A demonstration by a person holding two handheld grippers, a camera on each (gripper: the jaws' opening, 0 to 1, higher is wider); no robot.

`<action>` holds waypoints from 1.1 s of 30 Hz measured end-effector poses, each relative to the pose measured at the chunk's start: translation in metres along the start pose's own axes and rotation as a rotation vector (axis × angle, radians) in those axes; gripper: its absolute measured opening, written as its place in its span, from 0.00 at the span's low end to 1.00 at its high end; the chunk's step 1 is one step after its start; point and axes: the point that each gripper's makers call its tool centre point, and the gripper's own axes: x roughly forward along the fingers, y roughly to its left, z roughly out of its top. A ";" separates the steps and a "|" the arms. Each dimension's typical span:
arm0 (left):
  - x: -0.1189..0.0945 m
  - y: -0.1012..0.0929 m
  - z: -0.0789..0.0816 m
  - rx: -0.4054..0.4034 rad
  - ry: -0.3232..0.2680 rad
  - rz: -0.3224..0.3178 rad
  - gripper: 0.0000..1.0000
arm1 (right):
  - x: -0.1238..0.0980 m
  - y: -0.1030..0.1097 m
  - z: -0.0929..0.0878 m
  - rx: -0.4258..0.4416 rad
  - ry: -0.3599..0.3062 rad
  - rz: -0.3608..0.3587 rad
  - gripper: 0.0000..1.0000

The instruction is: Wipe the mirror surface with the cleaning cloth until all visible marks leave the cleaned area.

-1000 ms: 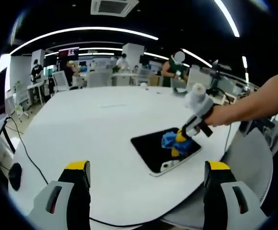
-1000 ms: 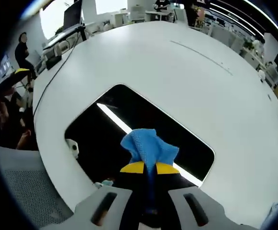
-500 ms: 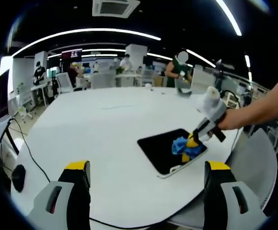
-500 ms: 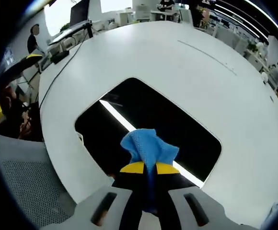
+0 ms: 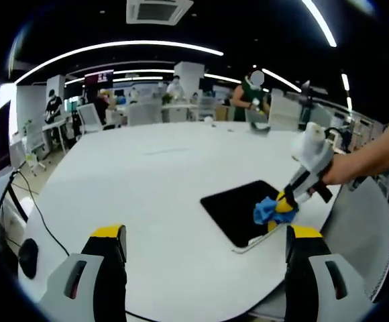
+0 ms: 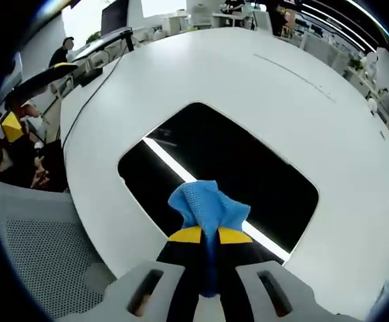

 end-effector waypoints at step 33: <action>0.003 -0.006 0.001 -0.022 -0.002 -0.043 0.99 | -0.004 0.013 -0.006 0.032 -0.019 0.039 0.01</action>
